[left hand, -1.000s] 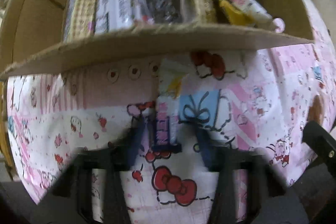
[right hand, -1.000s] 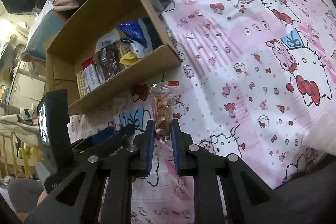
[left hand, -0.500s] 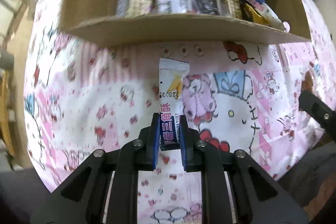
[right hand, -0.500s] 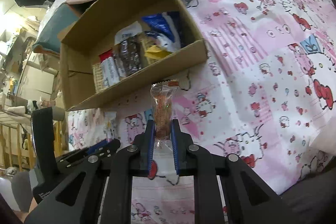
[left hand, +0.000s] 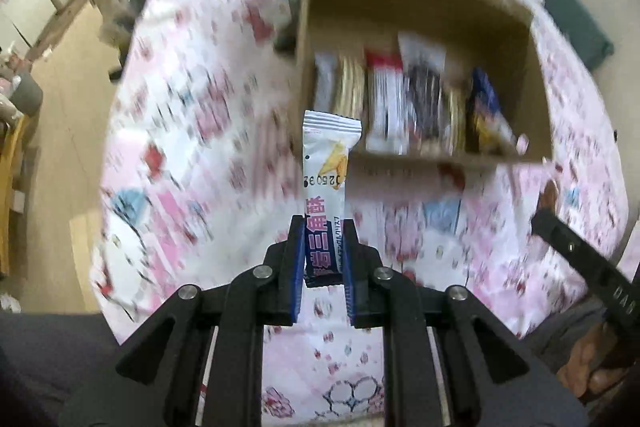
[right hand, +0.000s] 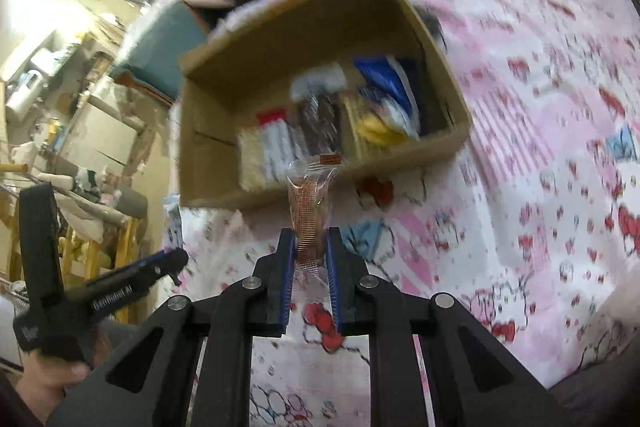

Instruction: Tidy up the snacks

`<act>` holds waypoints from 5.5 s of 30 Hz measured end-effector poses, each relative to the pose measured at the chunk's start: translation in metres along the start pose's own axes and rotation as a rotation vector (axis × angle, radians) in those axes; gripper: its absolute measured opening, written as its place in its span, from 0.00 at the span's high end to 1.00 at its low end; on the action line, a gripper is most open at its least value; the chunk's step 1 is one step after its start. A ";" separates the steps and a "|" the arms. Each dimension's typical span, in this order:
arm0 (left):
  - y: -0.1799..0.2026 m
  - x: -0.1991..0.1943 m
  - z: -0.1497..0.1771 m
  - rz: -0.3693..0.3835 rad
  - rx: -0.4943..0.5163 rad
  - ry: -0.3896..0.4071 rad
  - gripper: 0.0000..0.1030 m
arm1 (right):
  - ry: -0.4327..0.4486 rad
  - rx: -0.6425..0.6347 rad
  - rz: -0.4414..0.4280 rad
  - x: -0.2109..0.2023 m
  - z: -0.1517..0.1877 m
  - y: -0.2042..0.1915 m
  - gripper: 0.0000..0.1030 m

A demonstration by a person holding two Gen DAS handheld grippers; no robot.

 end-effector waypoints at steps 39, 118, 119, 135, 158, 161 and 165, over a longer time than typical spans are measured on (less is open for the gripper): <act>0.076 0.047 -0.084 0.058 0.087 0.150 0.87 | 0.029 -0.099 0.041 0.043 -0.080 0.037 0.84; 0.011 -0.076 -0.019 0.084 0.078 0.472 0.02 | 0.293 -0.174 0.249 -0.077 -0.029 -0.014 0.00; 0.010 -0.080 -0.016 0.093 0.075 0.482 0.00 | 0.295 -0.177 0.247 -0.079 -0.027 -0.017 0.00; 0.007 -0.107 0.014 0.119 0.135 0.538 0.00 | 0.282 -0.167 0.283 -0.082 -0.003 -0.027 0.00; 0.007 -0.089 0.030 0.113 0.115 0.486 0.00 | 0.300 -0.271 0.317 -0.071 0.000 -0.051 0.00; 0.006 -0.088 0.029 0.115 0.110 0.485 0.00 | 0.296 -0.265 0.321 -0.071 0.000 -0.049 0.00; 0.006 -0.087 0.028 0.112 0.107 0.479 0.00 | 0.288 -0.250 0.320 -0.070 -0.001 -0.046 0.00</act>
Point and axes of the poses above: each gripper's, at about its wrist camera, not at the fingertips, and x roughly the way its jaws point, y to its right, z to its underside, the point moved 2 cm from there along x, roughly the way its jaws point, and after that the axes turned 15 degrees about -x, right-handed, at the moved point
